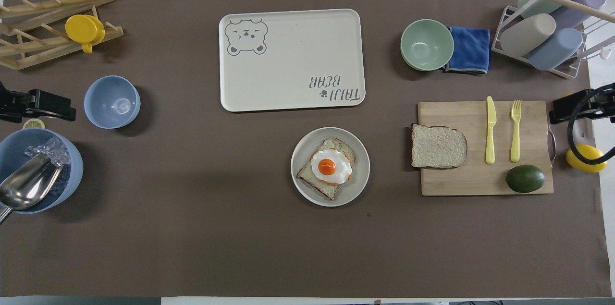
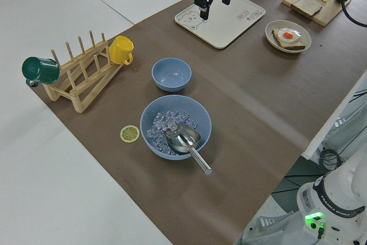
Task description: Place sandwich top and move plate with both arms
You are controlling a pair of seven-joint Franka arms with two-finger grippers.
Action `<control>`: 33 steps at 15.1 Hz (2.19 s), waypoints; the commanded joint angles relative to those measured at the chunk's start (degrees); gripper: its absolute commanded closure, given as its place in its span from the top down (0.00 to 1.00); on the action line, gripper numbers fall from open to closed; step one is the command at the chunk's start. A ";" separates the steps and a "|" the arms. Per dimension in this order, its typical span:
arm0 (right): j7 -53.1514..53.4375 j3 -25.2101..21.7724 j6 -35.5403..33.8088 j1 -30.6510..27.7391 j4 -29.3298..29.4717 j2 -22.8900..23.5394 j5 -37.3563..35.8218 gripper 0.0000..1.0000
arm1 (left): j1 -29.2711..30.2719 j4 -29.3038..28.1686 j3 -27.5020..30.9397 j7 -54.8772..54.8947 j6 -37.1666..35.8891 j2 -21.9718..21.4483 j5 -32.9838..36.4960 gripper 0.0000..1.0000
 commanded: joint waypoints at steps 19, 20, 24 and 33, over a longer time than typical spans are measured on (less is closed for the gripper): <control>38.34 27.64 11.38 1.11 -10.46 16.74 -23.55 1.00 | 0.34 -0.49 -0.25 0.38 0.26 -0.86 0.98 1.00; 42.72 29.04 12.89 1.11 -11.53 18.76 -26.36 1.00 | 0.34 -0.49 -0.25 0.38 0.17 -0.86 0.98 1.00; 50.93 30.90 19.30 0.42 -17.84 21.51 -30.78 1.00 | 0.34 -0.49 -0.25 0.38 0.17 -0.86 0.98 1.00; 49.64 30.90 23.36 -1.78 -25.95 19.39 -35.25 1.00 | 0.34 -0.40 -0.33 0.38 0.17 -0.86 0.98 1.00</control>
